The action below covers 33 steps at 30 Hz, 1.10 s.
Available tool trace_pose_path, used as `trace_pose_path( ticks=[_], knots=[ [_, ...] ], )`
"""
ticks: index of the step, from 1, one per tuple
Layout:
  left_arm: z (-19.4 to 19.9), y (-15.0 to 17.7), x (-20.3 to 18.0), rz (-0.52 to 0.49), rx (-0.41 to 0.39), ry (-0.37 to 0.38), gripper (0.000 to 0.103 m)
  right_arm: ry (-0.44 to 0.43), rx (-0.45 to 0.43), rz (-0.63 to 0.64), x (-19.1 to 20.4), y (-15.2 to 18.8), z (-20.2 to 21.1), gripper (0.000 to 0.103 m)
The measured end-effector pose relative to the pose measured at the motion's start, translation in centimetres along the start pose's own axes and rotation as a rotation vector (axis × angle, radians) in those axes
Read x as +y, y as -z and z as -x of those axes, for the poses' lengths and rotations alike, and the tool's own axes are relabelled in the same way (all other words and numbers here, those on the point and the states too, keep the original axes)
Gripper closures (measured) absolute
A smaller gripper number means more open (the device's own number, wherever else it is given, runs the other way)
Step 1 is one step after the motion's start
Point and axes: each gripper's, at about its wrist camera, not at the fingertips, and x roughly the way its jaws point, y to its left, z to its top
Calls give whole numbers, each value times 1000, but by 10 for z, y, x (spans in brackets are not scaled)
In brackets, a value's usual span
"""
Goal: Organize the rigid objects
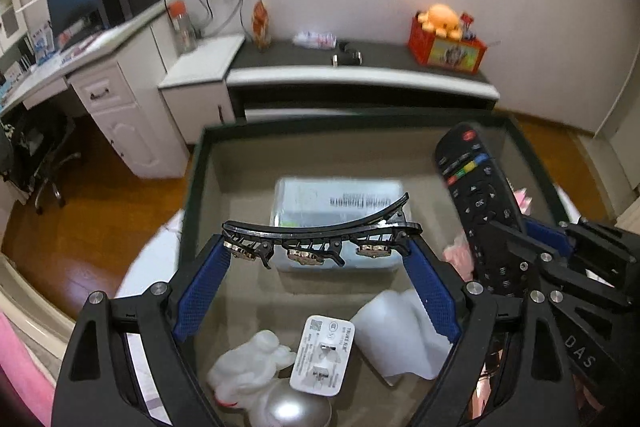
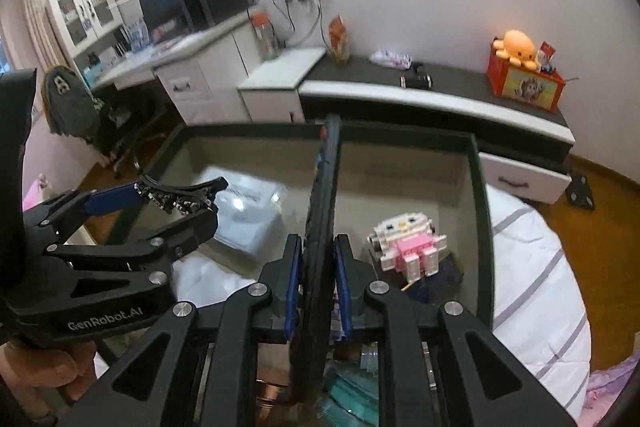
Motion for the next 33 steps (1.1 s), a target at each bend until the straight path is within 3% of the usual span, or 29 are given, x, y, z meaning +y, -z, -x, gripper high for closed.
trace_pose_path(
  ticks=[4, 6, 8, 13, 16, 24, 33],
  knots=[
    [6, 1, -1, -3, -19, -43, 4, 4, 14, -11, -1, 3, -2, 74],
    [8, 3, 2, 1, -14, -67, 2, 22, 20, -19, -3, 6, -1, 59],
    [12, 10, 8, 22, -10, -55, 1, 24, 12, -36, -5, 10, 4, 27],
    [40, 26, 10, 41, -67, -39, 0, 1, -38, -61, -1, 17, 24, 16],
    [65, 38, 13, 60, -114, -23, 0, -1, -66, -105, -1, 23, 39, 0],
    [148, 85, 18, 91, -236, -16, 0, -31, -174, -174, 15, 52, 108, 0],
    [245, 148, 18, 83, -320, -27, 0, 49, -300, -168, 54, 116, 209, 0]
  ],
)
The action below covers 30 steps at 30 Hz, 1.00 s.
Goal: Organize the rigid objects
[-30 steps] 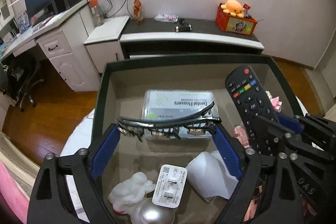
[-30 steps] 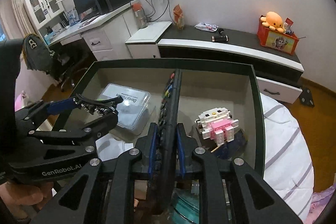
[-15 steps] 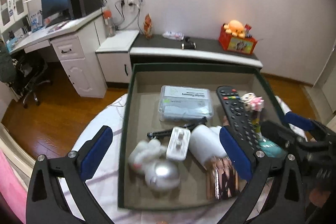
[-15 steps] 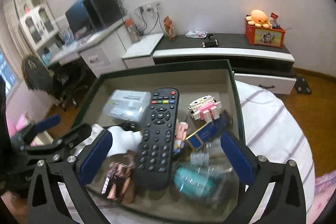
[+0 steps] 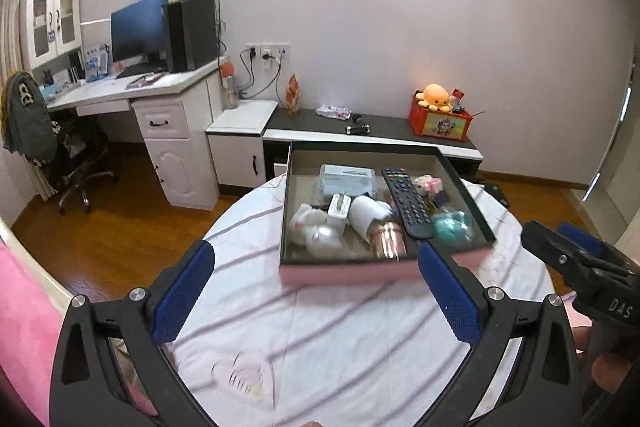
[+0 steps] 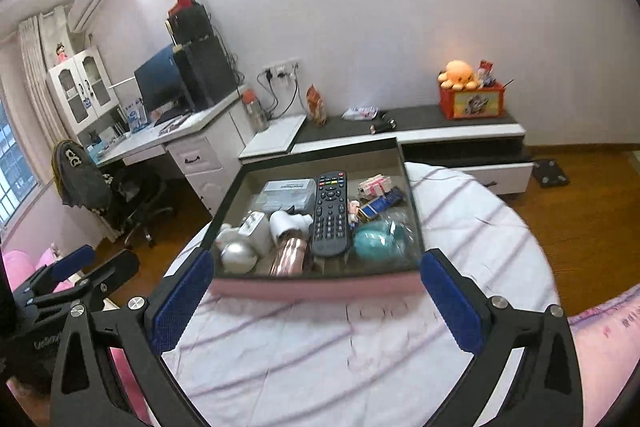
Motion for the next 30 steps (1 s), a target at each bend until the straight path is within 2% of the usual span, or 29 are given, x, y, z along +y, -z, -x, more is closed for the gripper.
trace_pose_path(
  ticks=[10, 17, 24, 30],
  knots=[
    [123, 60, -8, -35, -123, -35, 0, 105, -136, 66, 36, 64, 132, 0],
    [194, 112, -11, -31, -175, -53, 0, 199, -230, 118, 62, 120, 205, 0],
    [241, 152, -13, -37, -191, -59, 0, 223, -251, 87, 65, 165, 247, 0],
    [261, 160, -20, -73, -245, -35, 0, 222, -287, 90, 72, 173, 257, 0]
  ],
)
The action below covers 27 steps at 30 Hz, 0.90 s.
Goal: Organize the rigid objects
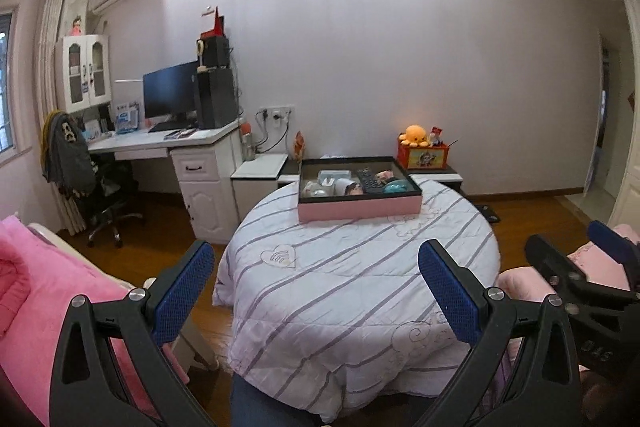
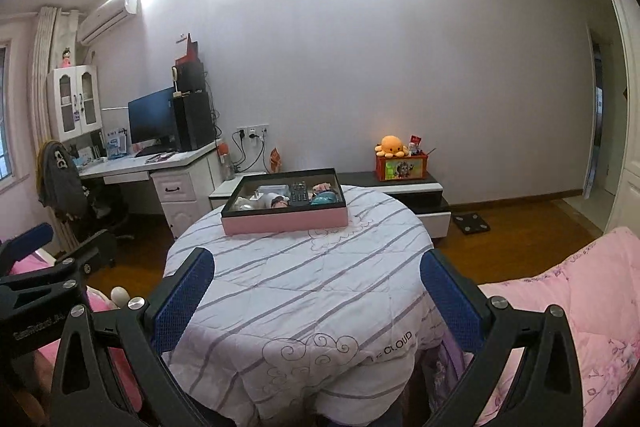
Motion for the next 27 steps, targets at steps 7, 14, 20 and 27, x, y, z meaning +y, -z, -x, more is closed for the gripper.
trace_pose_path(
  ticks=[7, 14, 20, 27],
  knots=[
    [3, 5, 2, 20, 5, -4, 0, -16, 3, 5, 4, 7, 4, 0],
    [1, 6, 5, 29, 16, -2, 0, -21, 10, 2, 6, 8, 3, 0],
    [0, 7, 6, 29, 20, 0, 0, -18, 11, 2, 4, 10, 3, 0],
    [-2, 7, 7, 32, 23, 4, 0, -22, 12, 6, 4, 13, 3, 0]
  ],
)
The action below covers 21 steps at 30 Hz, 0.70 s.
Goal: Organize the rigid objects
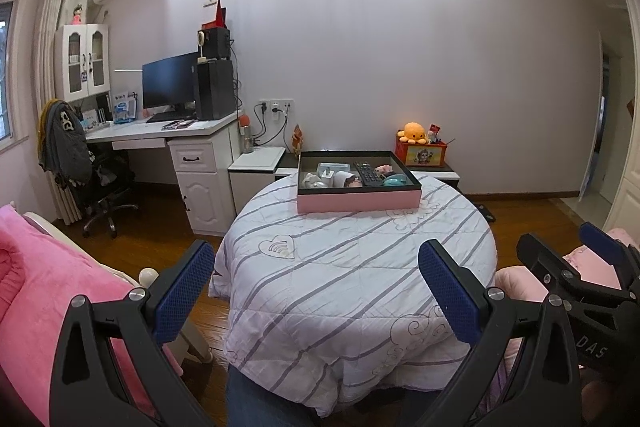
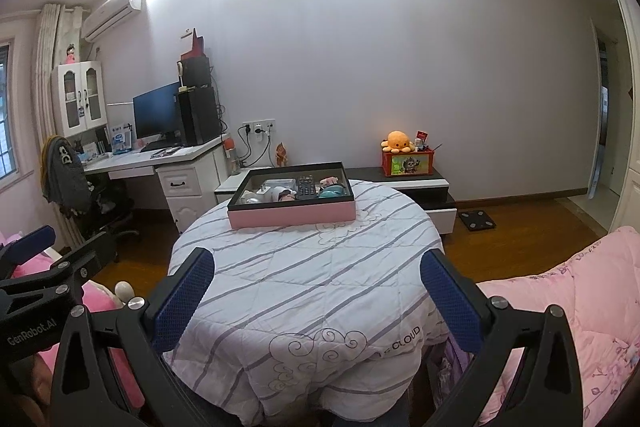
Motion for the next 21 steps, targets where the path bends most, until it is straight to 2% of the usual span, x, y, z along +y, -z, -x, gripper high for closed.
trace_pose_path(
  ticks=[16, 21],
  knots=[
    [-9, 4, 4, 15, 16, -11, 0, -2, 11, 1, 2, 1, 0, 0],
    [-18, 6, 6, 16, 37, 34, 0, -2, 18, 0, 0, 4, 0, 0]
  ],
)
